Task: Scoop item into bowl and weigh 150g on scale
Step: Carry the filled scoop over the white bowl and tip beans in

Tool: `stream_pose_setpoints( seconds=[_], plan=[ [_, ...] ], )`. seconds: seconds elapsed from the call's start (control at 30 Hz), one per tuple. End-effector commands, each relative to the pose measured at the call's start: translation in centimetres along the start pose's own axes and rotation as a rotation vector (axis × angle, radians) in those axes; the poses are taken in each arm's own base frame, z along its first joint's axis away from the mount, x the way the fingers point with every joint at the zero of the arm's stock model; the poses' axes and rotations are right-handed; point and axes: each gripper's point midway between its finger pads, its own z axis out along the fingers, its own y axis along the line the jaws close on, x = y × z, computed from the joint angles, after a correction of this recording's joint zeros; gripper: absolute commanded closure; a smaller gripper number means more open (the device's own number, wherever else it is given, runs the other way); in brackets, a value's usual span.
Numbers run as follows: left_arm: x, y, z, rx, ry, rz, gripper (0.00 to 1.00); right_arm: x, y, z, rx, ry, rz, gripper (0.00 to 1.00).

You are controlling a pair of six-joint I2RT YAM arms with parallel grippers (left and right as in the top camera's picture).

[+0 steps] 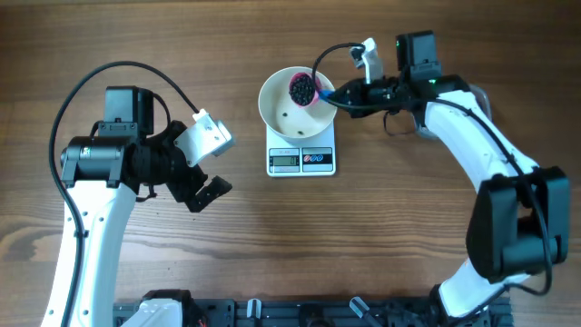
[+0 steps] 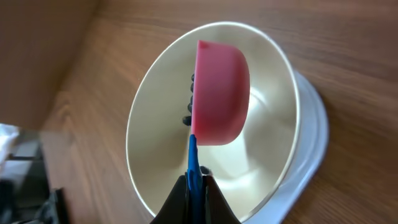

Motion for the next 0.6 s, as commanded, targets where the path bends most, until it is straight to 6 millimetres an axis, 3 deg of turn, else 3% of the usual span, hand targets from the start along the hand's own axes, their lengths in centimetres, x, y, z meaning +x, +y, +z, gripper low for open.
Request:
stream_pose_setpoints(
  seconds=[0.0, 0.13, 0.37, 0.5, 0.57],
  plan=[
    [0.0, -0.2, 0.1, 0.012, -0.013, 0.012, 0.0, -2.0, 1.5, -2.1, 0.101, -0.066, -0.102, 0.95],
    [0.0, -0.2, 0.0, 0.012, -0.013, 0.012, 0.0, -2.8, 1.9, -3.2, 0.253, -0.089, -0.181, 0.95],
    [0.0, -0.2, 0.0, 0.012, -0.013, 0.012, 0.0, -1.7, 1.4, -2.0, 0.542, -0.013, -0.342, 0.96],
    [0.0, -0.2, 0.1, 0.012, -0.013, 0.012, 0.0, -1.7, 2.1, -2.0, 0.557, -0.008, -0.39, 0.95],
    [0.0, -0.2, 0.1, 0.012, -0.013, 0.012, 0.0, -2.3, 3.1, -3.3, 0.567, -0.031, -0.415, 0.95]
  ],
)
